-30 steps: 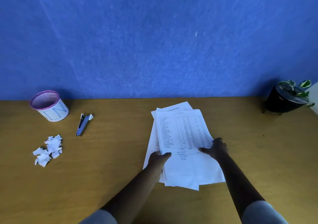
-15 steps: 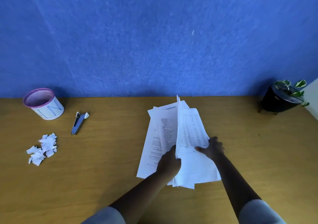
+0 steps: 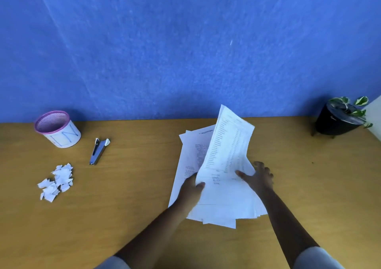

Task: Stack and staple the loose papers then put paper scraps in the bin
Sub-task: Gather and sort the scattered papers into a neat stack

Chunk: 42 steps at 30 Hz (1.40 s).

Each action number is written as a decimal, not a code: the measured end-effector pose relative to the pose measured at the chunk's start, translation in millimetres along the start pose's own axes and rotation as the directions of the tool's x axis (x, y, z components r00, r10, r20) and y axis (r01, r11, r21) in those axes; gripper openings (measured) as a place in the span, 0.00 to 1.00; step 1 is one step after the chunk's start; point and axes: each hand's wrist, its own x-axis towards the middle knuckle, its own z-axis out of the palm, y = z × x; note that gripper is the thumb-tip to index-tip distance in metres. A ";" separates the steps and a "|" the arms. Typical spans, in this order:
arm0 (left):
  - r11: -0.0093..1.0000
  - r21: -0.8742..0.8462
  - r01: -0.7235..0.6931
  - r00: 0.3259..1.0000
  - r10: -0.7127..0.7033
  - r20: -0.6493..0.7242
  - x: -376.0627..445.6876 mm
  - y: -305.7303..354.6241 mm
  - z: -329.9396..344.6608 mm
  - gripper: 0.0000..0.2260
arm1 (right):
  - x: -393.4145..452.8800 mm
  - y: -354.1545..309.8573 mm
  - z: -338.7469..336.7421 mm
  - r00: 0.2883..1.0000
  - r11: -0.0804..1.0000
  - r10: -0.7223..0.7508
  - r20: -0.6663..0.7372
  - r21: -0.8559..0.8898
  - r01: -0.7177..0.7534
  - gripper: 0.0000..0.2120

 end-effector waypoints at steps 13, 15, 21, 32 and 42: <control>0.950 -0.242 -0.195 0.953 0.124 -0.278 -24.9 -3.4 -109.3 0.09 | -73.2 -89.2 0.2 0.916 0.502 -0.401 -0.009 0.834 0.228 0.13; 0.950 -0.216 -0.227 0.928 0.144 -0.344 -27.3 -6.3 -116.4 0.07 | -82.0 -99.9 1.6 0.894 0.505 -0.447 -0.035 0.815 0.284 0.15; 0.935 -0.276 -0.221 0.934 0.122 -0.335 -26.4 -26.4 -125.8 0.07 | -93.2 -108.7 25.7 0.852 0.636 -0.523 -0.006 0.663 0.395 0.18; 0.940 -0.245 -0.238 0.885 0.106 -0.454 -24.5 -24.1 -139.9 0.08 | -88.8 -120.4 21.7 0.874 0.757 -0.477 0.094 0.548 0.354 0.13; 0.983 -0.133 0.127 0.881 -0.173 -0.440 -35.3 -97.2 -158.1 0.05 | -91.8 -82.4 58.6 0.881 0.937 -0.317 0.351 0.257 0.235 0.18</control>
